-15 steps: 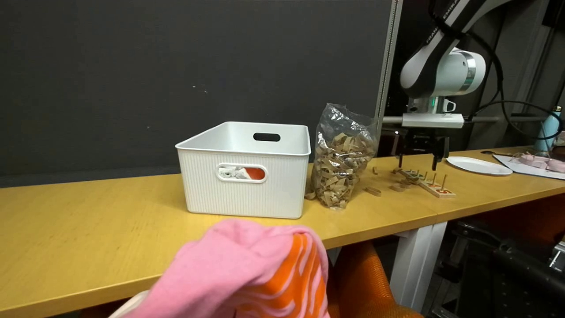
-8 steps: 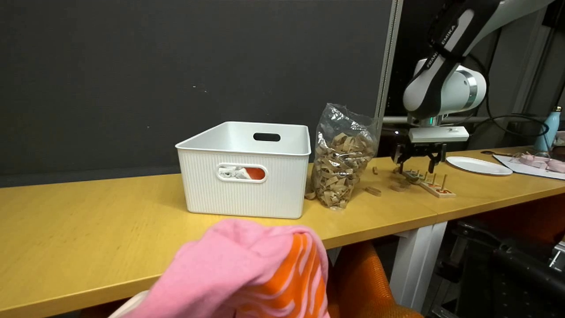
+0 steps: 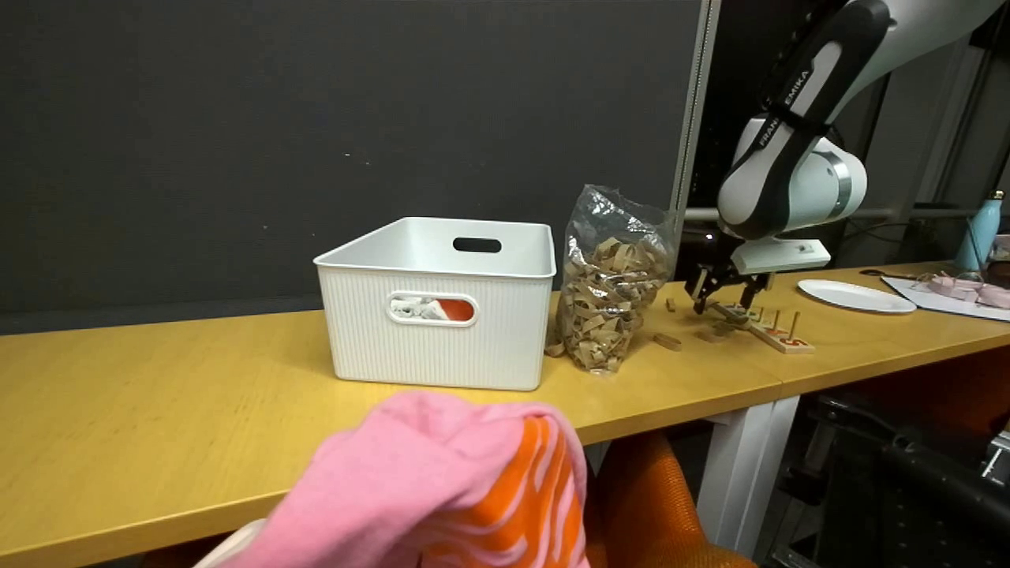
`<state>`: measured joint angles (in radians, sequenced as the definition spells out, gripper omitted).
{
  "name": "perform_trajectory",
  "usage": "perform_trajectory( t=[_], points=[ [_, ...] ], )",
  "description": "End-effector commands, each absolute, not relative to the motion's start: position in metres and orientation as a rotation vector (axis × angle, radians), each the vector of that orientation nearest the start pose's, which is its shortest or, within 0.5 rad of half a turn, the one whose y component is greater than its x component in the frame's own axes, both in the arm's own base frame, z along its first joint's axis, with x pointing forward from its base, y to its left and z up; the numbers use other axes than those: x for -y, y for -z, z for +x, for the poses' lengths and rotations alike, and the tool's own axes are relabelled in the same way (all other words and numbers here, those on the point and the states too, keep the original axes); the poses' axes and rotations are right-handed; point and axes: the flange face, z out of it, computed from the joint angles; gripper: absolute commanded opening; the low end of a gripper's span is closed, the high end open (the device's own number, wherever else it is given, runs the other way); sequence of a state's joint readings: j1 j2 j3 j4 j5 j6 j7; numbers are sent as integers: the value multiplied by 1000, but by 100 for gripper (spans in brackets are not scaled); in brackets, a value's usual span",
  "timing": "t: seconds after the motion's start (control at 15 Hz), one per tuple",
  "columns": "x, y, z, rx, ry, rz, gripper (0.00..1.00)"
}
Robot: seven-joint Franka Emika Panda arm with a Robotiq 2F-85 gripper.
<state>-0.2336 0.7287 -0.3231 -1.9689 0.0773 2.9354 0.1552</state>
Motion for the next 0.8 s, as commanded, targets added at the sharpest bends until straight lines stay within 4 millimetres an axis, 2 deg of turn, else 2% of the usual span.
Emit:
perform_trajectory(
  t=[0.0, 0.2, 0.47, 0.73],
  points=[
    [314, -135, 525, -989, 480, -3172, 100],
    [306, -129, 512, -966, 520, -3174, 100],
    [309, -126, 494, -974, 560, -3171, 100],
    [319, -123, 493, -976, 573, -3160, 100]
  ],
)
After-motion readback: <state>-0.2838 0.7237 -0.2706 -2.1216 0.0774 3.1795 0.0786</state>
